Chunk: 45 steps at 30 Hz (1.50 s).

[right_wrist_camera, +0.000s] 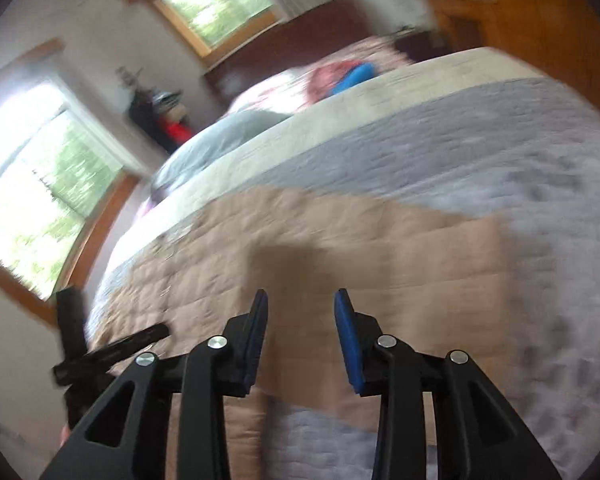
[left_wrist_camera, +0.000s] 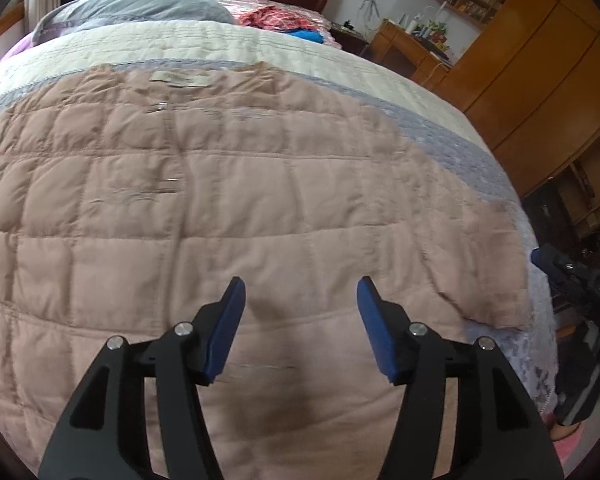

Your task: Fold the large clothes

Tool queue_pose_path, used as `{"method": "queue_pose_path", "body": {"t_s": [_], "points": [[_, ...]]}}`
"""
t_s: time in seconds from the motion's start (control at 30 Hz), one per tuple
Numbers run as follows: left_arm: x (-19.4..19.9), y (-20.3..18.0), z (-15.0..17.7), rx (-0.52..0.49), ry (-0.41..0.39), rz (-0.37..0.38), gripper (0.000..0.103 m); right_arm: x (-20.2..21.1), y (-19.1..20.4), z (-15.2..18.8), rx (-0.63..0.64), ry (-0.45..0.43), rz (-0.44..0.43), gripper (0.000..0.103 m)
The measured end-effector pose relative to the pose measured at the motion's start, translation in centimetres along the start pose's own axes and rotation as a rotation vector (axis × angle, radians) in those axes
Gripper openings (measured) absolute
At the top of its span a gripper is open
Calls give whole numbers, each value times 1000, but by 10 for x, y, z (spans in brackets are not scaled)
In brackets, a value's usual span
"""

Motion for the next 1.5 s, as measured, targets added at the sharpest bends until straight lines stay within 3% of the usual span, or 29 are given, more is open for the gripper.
{"method": "queue_pose_path", "body": {"t_s": [0.17,0.23,0.4,0.43,0.47,0.57,0.67,0.87,1.1,1.33,1.5], "points": [[-8,-57,-3,-55,17,110,58,26,-39,-9,-32,-87,305,36],[-16,-81,-2,-67,36,151,58,32,-45,-10,-33,-108,342,36],[-55,-134,7,-127,118,163,53,35,-54,-11,-62,-97,307,35],[-61,-136,8,-131,130,162,42,34,-53,-11,-60,-96,311,35],[-69,-141,9,-138,146,160,23,34,-53,-11,-61,-94,311,35],[-74,-144,12,-136,147,153,4,29,-53,-10,-54,-88,323,36],[-63,-140,9,-124,111,176,1,24,-57,-7,-59,-81,324,36],[-2,-97,-6,-87,-27,160,1,18,-61,-5,-108,-56,225,36],[56,-10,-26,-30,-167,15,1,-10,-32,9,-81,25,76,36],[87,75,-35,41,-220,-131,1,-42,4,26,-37,124,-62,36],[109,125,-38,127,-244,-169,1,-55,30,36,-3,178,-146,36]]}}
Point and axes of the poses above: each gripper's, at about its wrist camera, not at the fingertips, and x roughly against the way its jaws point, y to its left, z to its underside, the point moved 1 cm from there along -x, roughly the way its jaws point, and after that the axes turned 7 degrees about -y, right-handed, at the moved point
